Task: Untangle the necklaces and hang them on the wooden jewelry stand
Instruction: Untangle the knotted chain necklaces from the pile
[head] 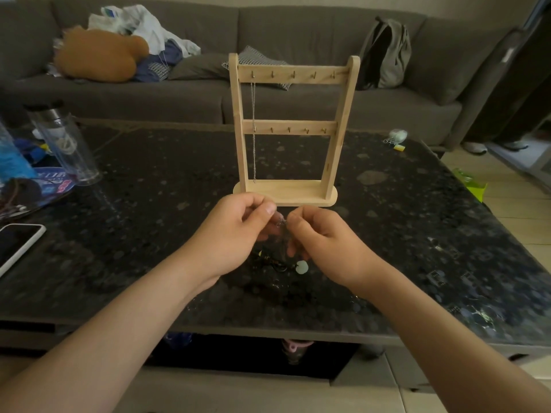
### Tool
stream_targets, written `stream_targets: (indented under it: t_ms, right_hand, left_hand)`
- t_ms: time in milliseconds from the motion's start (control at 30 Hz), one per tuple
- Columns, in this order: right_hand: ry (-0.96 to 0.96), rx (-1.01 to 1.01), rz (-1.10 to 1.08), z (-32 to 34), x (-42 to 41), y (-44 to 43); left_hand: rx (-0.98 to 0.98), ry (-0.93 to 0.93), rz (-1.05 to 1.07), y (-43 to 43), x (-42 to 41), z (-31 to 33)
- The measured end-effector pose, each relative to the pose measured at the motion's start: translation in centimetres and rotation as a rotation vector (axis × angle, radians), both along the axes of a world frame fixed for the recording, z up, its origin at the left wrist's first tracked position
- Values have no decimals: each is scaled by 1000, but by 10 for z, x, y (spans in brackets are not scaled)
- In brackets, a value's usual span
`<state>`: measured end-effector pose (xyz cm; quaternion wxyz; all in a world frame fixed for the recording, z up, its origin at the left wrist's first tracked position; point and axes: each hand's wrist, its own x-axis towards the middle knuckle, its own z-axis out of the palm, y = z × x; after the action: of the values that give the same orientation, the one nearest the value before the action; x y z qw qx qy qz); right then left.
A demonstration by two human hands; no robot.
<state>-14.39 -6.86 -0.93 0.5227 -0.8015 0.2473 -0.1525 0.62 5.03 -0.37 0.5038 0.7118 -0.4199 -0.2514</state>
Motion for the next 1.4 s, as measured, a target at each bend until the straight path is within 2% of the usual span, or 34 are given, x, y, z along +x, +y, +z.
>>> stream_targets:
  t_ms: [100, 233, 433, 600, 700, 767, 933, 1133, 1267, 1400]
  right_hand:
    - [-23, -16, -12, -2, 0, 1]
    - [-32, -10, -30, -1, 0, 1]
    - [-30, -1, -46, 0, 0, 1]
    - [65, 29, -5, 0, 1, 1]
    - [87, 66, 51, 2, 1, 3]
    - [43, 73, 38, 2, 1, 3]
    - [-199, 53, -92, -2, 1, 1]
    - [-206, -108, -129, -3, -1, 2]
    - [-159, -197, -155, -1, -1, 3]
    - [-121, -184, -181, 1, -1, 5]
  left_hand:
    - [13, 77, -45, 2, -3, 2]
    - [52, 86, -96, 5, -2, 5]
    - [84, 34, -116, 5, 1, 4]
    - [103, -67, -109, 4, 4, 4]
    - [109, 29, -97, 2, 6, 3]
    - [114, 56, -97, 1, 9, 2]
    - [139, -21, -125, 3, 7, 2]
    - [110, -34, -104, 1, 2, -1]
    - [72, -127, -97, 2, 3, -2]
    - [128, -396, -156, 3, 2, 4]
